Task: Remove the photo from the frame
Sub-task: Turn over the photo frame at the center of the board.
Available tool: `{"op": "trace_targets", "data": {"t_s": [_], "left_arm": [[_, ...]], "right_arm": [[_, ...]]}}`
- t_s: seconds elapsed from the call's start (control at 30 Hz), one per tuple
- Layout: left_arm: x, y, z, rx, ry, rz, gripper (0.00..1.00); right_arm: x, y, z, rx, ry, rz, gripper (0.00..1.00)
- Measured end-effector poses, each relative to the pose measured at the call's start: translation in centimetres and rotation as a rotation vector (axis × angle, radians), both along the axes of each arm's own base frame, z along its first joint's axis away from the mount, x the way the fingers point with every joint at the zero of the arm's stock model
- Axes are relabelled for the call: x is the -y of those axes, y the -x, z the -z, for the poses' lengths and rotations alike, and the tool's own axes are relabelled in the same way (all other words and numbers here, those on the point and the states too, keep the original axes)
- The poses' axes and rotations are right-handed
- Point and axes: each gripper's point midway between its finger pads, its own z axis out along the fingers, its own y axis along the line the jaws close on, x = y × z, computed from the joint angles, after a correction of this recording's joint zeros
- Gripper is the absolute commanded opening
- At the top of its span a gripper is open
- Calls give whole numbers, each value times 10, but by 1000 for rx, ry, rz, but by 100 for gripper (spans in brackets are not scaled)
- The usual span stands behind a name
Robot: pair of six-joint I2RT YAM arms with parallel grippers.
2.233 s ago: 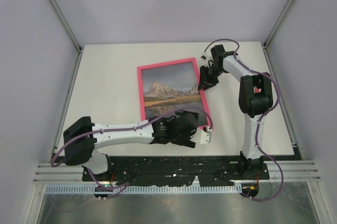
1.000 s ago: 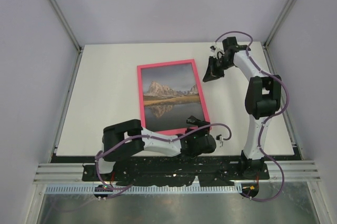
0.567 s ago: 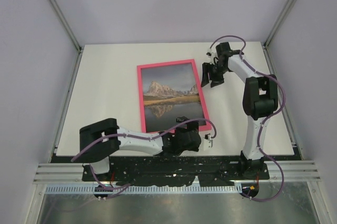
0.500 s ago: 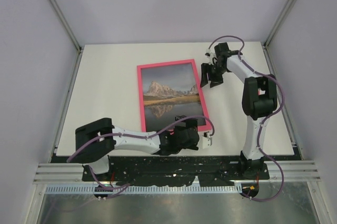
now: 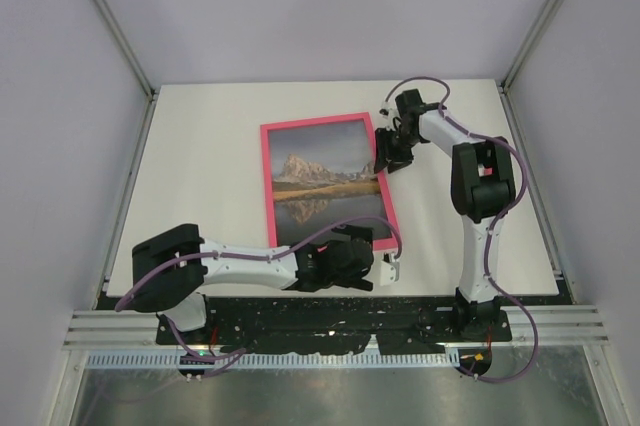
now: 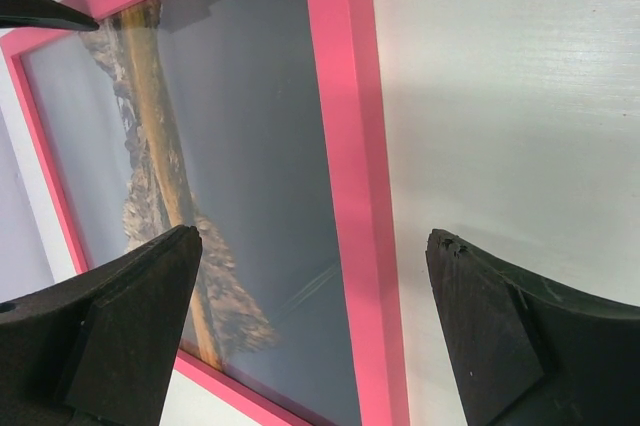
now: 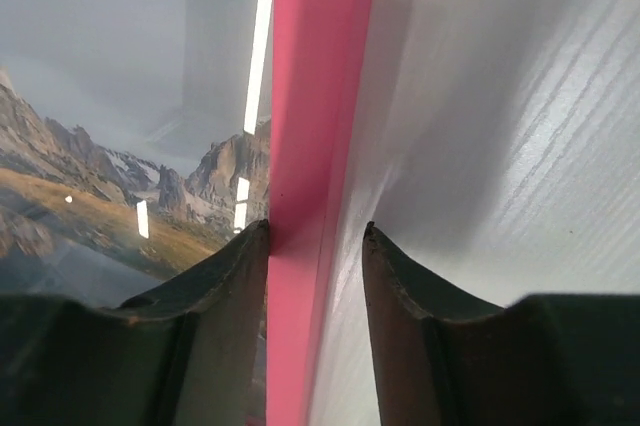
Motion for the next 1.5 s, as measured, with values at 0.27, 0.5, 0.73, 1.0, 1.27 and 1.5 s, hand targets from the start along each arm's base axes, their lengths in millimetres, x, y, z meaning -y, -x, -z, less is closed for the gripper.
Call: {"op": "trace_targets", "data": {"t_s": [0.27, 0.5, 0.73, 1.0, 1.27, 1.5], "left_arm": [[1, 0, -2, 2, 2, 1, 100], [0, -2, -3, 13, -3, -2, 100], [3, -2, -6, 7, 0, -2, 100], [16, 17, -9, -31, 16, 37, 100], [31, 28, 7, -27, -27, 54, 100], [32, 17, 25, 46, -88, -12, 100]], "right_arm": [[-9, 4, 1, -28, -46, -8, 8], [-10, 4, 0, -35, -56, -3, 8], [-10, 11, -1, -68, -59, 1, 8], [-7, 11, -9, -79, -62, 11, 8], [-4, 4, -20, -62, -70, 19, 8], [-3, 4, -27, -57, -77, 23, 8]]}}
